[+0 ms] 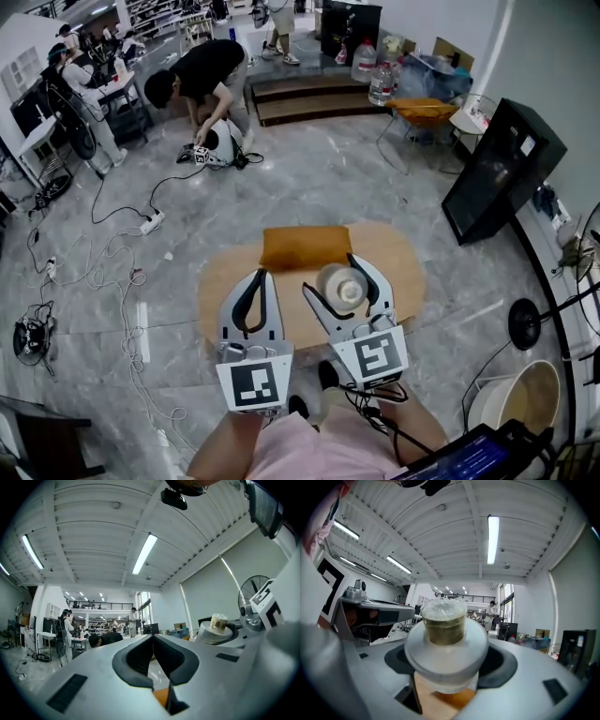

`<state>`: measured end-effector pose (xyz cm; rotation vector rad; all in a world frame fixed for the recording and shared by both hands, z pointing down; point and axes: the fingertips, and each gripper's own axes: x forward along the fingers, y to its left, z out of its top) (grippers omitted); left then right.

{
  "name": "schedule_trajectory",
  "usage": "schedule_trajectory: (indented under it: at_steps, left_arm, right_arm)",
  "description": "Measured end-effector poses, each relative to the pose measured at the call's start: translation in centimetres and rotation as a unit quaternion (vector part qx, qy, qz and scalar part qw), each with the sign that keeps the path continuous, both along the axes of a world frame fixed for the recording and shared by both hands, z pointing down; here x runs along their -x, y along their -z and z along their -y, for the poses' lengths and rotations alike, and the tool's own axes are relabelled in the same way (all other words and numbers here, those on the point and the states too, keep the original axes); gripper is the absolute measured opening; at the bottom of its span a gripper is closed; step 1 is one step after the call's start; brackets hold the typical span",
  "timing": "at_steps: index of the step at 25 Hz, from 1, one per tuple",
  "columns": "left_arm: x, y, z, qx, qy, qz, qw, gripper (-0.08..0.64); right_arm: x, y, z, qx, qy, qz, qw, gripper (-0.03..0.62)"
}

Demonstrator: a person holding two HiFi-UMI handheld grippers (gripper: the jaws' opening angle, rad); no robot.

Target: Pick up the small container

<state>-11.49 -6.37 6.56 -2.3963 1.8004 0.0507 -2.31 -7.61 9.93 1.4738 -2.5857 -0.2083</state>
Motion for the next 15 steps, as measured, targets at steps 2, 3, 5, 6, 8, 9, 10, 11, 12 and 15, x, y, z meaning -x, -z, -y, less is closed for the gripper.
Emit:
schedule_trajectory:
  at_steps: [2,3,5,6,8,9,10,11,12,15]
  left_arm:
    - [-0.1,0.0,0.2,0.0,0.0,0.0,1.0,0.014]
    - [-0.1,0.0,0.2,0.0,-0.001,0.0,1.0,0.014]
    - [-0.3,-0.1,0.3,-0.001,-0.001,0.0,1.0,0.014]
    - [-0.3,-0.1,0.3,-0.001,-0.001,0.001,1.0,0.014]
    - [-0.5,0.0,0.3,-0.001,-0.001,0.001,1.0,0.014]
    - [-0.7,0.0,0.3,-0.001,-0.001,0.001,1.0,0.014]
    - [-0.8,0.1,0.3,-0.001,-0.001,0.001,1.0,0.014]
    - [-0.9,0.1,0.3,-0.001,-0.001,0.002,1.0,0.014]
    - [-1.0,0.1,0.4,-0.002,-0.001,0.002,1.0,0.014]
    - [-1.4,0.2,0.5,-0.001,-0.002,0.002,1.0,0.014]
  right_arm:
    - [0.0,0.0,0.2,-0.007,0.002,0.0,1.0,0.344]
    - [0.0,0.0,0.2,-0.004,0.002,0.001,1.0,0.344]
    - [0.0,-0.3,0.2,0.006,0.0,0.002,1.0,0.344]
    - [0.0,-0.4,0.2,0.008,0.0,0.002,1.0,0.344]
    - [-0.2,-0.4,0.1,0.008,0.002,0.002,1.0,0.344]
    - [-0.3,-0.3,0.1,0.006,0.003,0.003,1.0,0.344]
    - [-0.3,-0.3,0.2,0.003,0.004,0.003,1.0,0.344]
    - [-0.4,-0.3,0.2,0.001,0.005,0.002,1.0,0.344]
    - [-0.5,-0.3,0.2,0.0,0.006,0.002,1.0,0.344]
    - [-0.8,-0.1,0.5,-0.008,0.008,0.002,1.0,0.344]
